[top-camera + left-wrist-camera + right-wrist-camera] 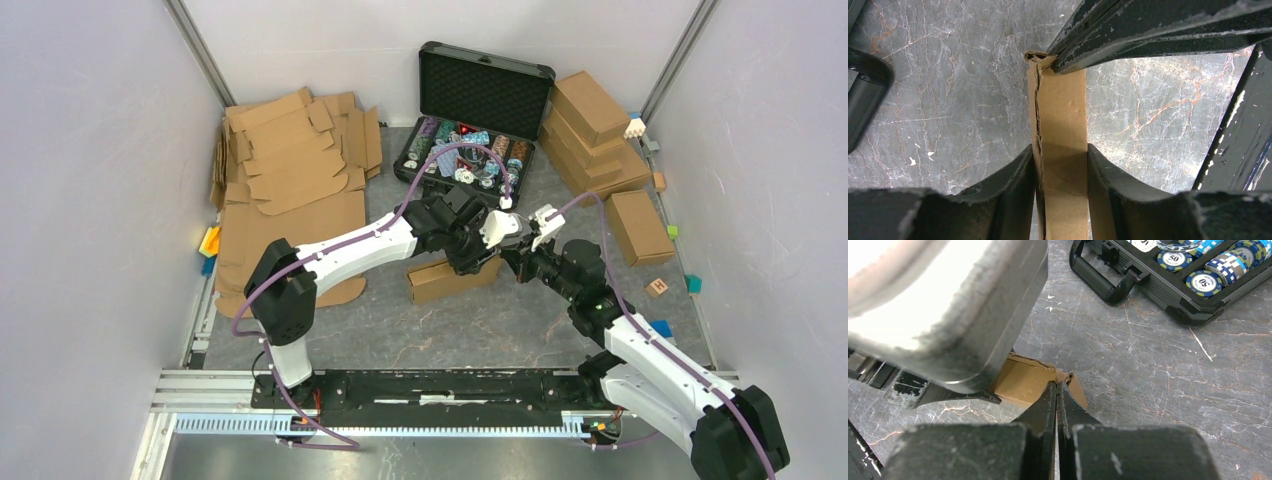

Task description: Fold the paper box

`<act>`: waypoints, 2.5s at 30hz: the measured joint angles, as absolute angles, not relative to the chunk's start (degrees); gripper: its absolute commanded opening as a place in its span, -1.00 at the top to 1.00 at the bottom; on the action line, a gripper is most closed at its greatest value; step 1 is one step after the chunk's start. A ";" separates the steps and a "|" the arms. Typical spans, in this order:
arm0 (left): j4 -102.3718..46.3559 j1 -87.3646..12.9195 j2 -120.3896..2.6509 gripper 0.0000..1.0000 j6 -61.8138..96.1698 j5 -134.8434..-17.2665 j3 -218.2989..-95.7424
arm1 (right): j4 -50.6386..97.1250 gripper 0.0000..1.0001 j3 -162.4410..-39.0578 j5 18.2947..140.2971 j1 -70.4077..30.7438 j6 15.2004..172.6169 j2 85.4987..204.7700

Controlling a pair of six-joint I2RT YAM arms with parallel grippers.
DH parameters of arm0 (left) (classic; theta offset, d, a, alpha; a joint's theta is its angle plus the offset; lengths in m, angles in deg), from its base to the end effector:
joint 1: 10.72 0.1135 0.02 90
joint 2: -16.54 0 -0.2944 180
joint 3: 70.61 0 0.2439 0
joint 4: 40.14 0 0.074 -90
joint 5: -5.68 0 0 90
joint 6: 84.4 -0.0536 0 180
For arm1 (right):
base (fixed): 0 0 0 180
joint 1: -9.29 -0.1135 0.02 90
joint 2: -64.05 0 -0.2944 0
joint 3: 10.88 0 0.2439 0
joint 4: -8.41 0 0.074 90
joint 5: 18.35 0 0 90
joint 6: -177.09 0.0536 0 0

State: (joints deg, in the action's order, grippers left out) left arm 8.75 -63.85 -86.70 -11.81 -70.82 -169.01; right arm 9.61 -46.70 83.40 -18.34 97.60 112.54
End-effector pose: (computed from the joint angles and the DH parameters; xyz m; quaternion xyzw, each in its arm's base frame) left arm 0.2330 -0.3316 0.2778 0.5748 0.7494 -0.2011 0.2599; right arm 0.1594 0.0958 0.2501 -0.1790 0.7651 0.2766 0.5533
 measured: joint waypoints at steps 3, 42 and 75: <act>8.75 -63.87 -86.70 0.09 -11.81 -70.95 -169.01 | 9.59 1.00 -46.70 83.45 -18.34 97.60 112.54; 6.80 -64.96 -85.28 0.13 -11.11 -73.44 -166.96 | 3.71 1.00 -41.13 82.53 -18.74 103.41 109.37; -10.24 -64.92 -76.06 0.06 -9.58 -70.32 -154.41 | -2.24 1.00 -38.42 78.42 -21.36 104.09 110.84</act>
